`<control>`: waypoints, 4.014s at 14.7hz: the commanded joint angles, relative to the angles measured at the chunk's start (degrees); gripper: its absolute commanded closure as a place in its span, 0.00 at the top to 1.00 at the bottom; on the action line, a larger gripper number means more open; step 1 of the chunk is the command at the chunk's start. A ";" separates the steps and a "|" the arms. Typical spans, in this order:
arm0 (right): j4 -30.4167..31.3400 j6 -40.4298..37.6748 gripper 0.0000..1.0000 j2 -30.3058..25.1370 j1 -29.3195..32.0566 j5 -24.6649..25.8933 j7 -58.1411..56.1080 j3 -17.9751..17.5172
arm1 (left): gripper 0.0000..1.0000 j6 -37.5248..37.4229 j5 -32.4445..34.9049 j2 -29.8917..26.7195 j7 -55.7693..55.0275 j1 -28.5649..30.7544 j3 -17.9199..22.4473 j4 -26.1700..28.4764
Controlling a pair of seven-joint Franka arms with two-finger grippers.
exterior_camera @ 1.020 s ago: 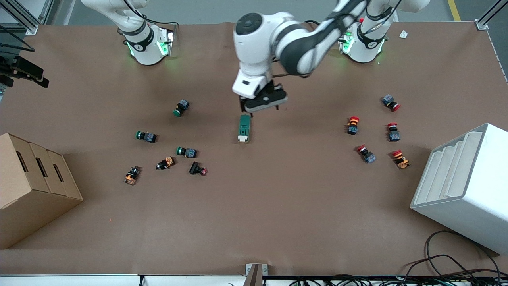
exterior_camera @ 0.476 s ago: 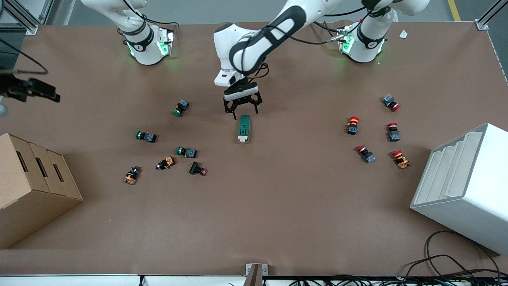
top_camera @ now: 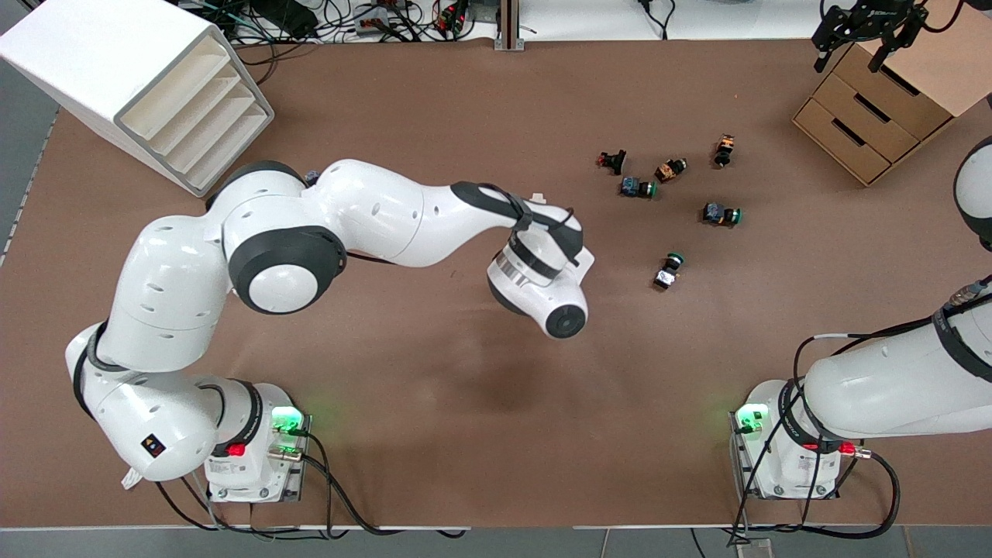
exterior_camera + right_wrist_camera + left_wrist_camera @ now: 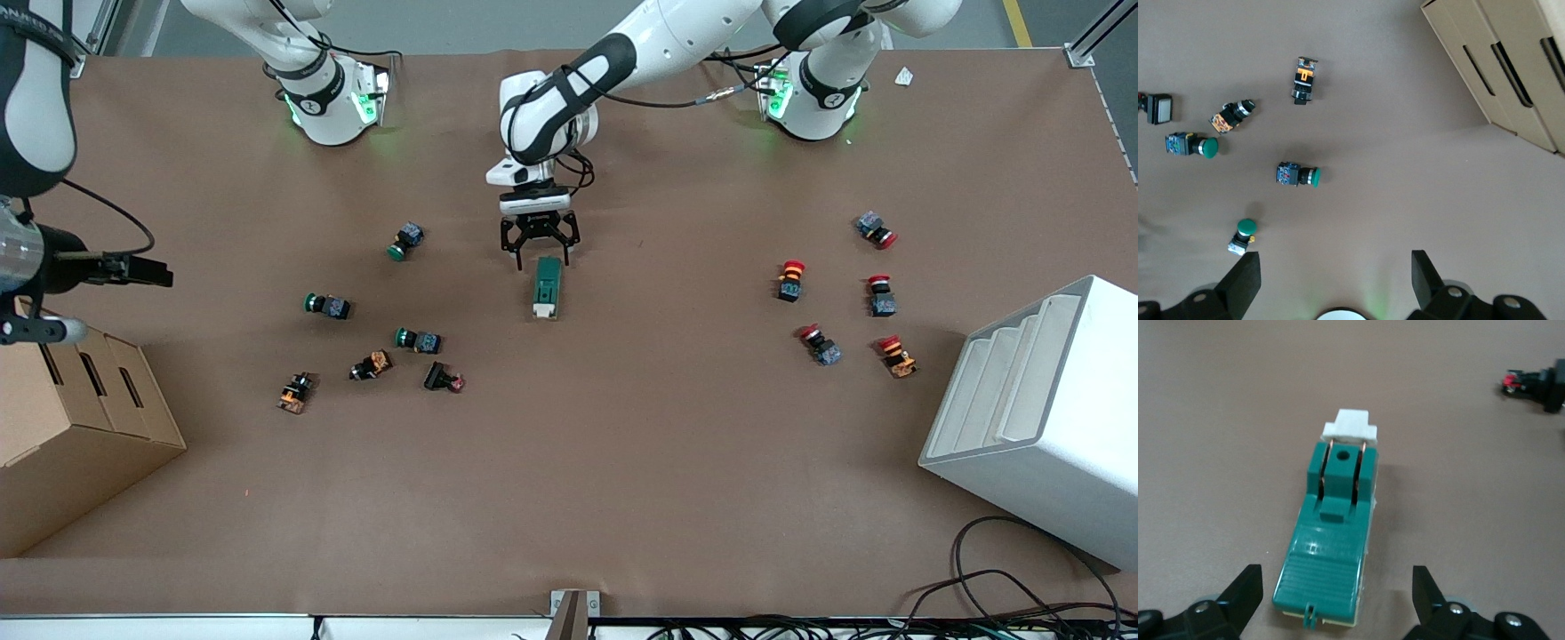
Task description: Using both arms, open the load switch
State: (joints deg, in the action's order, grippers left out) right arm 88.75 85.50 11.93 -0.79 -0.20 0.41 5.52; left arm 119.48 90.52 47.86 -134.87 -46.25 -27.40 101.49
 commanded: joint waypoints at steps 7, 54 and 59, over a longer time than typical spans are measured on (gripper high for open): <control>2.75 10.37 1.00 7.40 -15.18 -12.18 53.67 0.01 | 0.99 -7.23 16.26 0.56 -12.17 -2.43 0.51 6.71; -2.08 13.56 1.00 30.53 -40.43 -17.99 111.13 -7.46 | 1.00 -8.03 17.15 3.38 -12.79 -2.44 0.86 5.83; -3.14 8.55 1.00 25.88 -32.45 -13.17 93.07 -6.84 | 0.99 -8.03 16.53 2.41 -11.74 -1.82 0.86 5.83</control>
State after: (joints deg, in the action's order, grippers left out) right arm 84.21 95.96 41.72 -37.97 -15.63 100.93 -0.68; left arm 111.22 106.88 49.09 -146.27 -48.66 -27.06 107.93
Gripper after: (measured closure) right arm 0.000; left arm 0.009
